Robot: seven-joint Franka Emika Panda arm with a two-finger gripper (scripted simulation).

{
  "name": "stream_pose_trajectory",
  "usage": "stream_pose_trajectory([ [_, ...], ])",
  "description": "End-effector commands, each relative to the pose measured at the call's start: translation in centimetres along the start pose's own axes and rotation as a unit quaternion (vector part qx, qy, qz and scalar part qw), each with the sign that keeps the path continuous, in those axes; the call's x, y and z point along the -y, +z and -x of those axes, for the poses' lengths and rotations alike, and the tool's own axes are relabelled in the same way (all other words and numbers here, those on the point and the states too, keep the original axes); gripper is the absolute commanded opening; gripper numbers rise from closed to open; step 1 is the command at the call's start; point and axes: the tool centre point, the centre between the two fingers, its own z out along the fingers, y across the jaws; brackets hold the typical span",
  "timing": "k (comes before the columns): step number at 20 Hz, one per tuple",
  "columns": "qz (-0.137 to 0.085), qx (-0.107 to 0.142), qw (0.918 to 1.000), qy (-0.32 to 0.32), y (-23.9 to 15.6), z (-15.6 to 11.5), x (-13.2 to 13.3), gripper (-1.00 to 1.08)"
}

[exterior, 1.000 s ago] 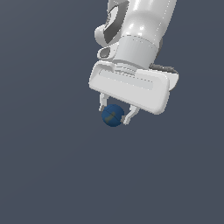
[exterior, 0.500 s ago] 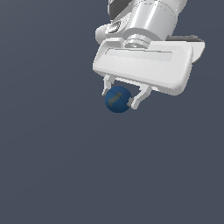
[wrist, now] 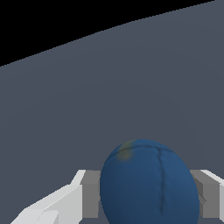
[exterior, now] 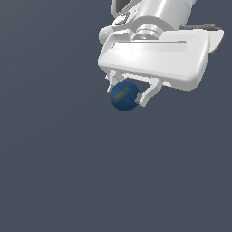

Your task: Pick up the object and move it to a goal position.

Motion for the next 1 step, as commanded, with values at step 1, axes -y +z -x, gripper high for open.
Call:
stream_pose_trajectory([
  [1, 0.000, 0.000, 1.0000, 0.000, -0.01, -0.05, -0.03, -1.00],
])
